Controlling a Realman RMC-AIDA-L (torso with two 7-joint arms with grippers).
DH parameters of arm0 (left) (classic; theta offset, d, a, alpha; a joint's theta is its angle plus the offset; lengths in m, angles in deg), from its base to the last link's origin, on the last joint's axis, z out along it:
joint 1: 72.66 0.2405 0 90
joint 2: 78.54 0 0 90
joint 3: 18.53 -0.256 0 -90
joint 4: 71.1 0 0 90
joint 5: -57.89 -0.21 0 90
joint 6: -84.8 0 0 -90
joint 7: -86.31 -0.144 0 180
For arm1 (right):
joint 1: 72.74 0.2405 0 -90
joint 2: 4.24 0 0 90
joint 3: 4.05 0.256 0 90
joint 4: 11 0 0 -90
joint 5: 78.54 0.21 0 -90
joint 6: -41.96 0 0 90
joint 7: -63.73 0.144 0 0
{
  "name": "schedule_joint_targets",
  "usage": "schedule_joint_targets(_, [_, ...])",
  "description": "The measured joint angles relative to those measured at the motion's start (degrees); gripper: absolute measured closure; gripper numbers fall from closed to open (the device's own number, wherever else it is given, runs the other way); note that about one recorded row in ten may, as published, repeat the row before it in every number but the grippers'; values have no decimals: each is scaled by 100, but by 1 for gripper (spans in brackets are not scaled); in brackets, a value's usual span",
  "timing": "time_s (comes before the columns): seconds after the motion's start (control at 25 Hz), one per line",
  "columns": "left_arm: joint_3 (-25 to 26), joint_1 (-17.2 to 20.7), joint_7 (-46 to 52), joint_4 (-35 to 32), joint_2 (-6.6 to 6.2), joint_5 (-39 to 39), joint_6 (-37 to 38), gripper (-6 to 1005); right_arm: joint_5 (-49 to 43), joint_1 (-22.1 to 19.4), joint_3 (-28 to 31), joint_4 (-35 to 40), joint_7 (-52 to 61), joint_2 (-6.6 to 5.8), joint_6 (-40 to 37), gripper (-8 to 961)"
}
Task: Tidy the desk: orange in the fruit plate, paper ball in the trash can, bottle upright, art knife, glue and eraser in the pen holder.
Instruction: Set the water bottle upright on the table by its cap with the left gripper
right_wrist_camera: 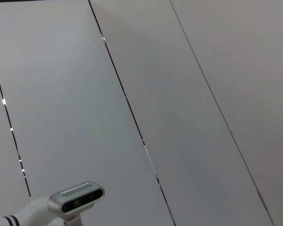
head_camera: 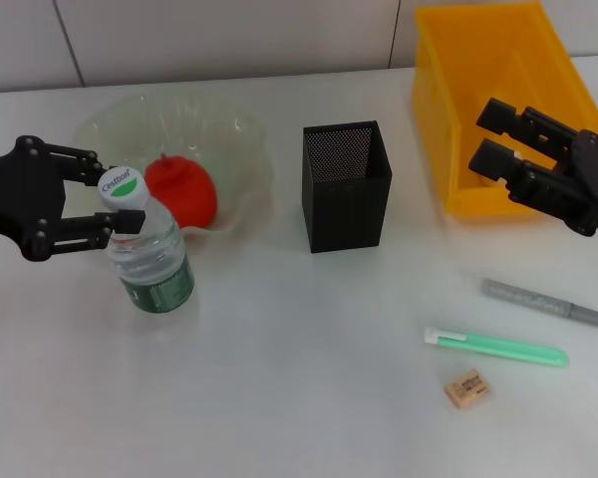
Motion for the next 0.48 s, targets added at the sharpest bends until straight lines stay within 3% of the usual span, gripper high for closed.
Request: schedule_joint_targets(0.48, [59, 10, -74, 142, -9, -1, -45, 506, 0, 0, -11, 0, -3, 0, 13, 177])
